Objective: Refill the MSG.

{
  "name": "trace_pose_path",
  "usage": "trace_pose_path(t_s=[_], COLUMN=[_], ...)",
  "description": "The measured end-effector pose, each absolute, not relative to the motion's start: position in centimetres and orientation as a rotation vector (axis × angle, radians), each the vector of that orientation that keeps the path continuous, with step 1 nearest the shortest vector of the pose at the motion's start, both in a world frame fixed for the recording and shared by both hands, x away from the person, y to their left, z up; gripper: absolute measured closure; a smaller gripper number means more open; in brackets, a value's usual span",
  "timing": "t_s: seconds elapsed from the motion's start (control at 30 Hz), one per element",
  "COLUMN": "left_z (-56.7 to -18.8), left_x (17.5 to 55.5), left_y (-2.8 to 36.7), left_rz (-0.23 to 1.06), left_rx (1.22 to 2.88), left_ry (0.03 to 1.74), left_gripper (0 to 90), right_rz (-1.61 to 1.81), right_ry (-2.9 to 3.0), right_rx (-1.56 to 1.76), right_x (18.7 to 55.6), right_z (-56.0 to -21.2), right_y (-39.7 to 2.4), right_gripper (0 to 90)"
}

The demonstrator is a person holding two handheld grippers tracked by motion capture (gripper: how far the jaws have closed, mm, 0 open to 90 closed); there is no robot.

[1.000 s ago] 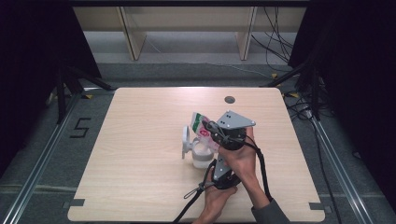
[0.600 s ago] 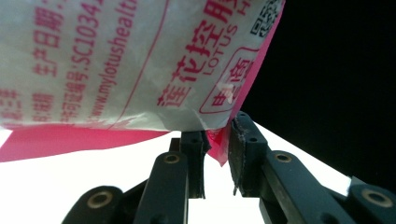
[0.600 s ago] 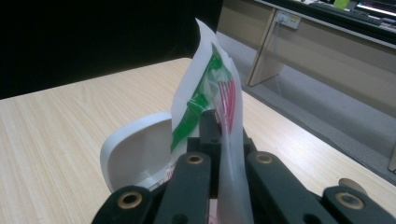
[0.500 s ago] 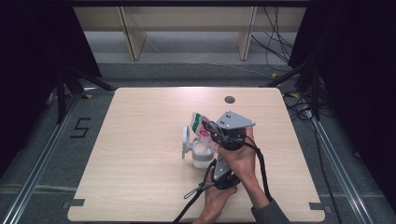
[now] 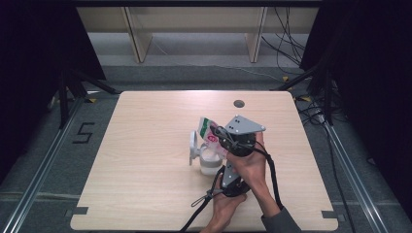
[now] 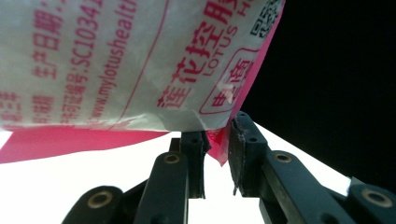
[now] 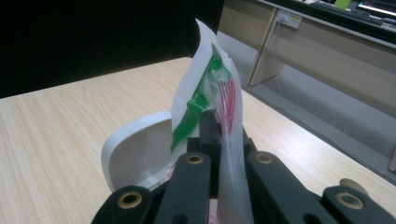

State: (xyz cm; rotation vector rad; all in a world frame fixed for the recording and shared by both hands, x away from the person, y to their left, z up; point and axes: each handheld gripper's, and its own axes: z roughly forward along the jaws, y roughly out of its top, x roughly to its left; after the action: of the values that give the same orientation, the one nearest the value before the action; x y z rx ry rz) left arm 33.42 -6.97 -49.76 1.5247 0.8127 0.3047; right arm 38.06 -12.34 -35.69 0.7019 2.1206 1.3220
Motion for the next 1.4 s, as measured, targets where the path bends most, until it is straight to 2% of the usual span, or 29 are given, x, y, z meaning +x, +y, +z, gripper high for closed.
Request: trace_pose_path(t_s=[1.03, 1.1, 1.13, 1.2, 1.23, 1.4], left_z=[-49.90, -49.89, -49.79, -49.80, -49.82, -49.87], left_x=[33.46, 33.41, 33.49, 33.50, 33.44, 33.55], left_y=[-7.11, -7.00, -6.18, -6.19, -6.64, -6.18], left_rz=[0.299, 0.309, 0.350, 0.348, 0.328, 0.342], left_rx=[1.511, 1.526, 1.644, 1.646, 1.587, 1.635], left_ry=[0.820, 0.813, 0.767, 0.768, 0.796, 0.763], left_gripper=[76.4, 76.4, 76.4, 76.4, 76.4, 76.4], right_rz=[1.333, 1.335, 1.334, 1.341, 1.341, 1.339], right_ry=[2.126, 2.130, 2.132, 2.127, 2.127, 2.130], right_rx=[0.707, 0.708, 0.709, 0.714, 0.712, 0.708], right_x=[38.28, 38.21, 38.19, 38.20, 38.21, 38.27], right_z=[-35.92, -35.79, -35.71, -35.70, -35.76, -35.85], right_y=[-12.34, -12.38, -12.47, -12.50, -12.46, -12.40], right_gripper=[89.9, 89.9, 89.9, 89.9, 89.8, 89.8])
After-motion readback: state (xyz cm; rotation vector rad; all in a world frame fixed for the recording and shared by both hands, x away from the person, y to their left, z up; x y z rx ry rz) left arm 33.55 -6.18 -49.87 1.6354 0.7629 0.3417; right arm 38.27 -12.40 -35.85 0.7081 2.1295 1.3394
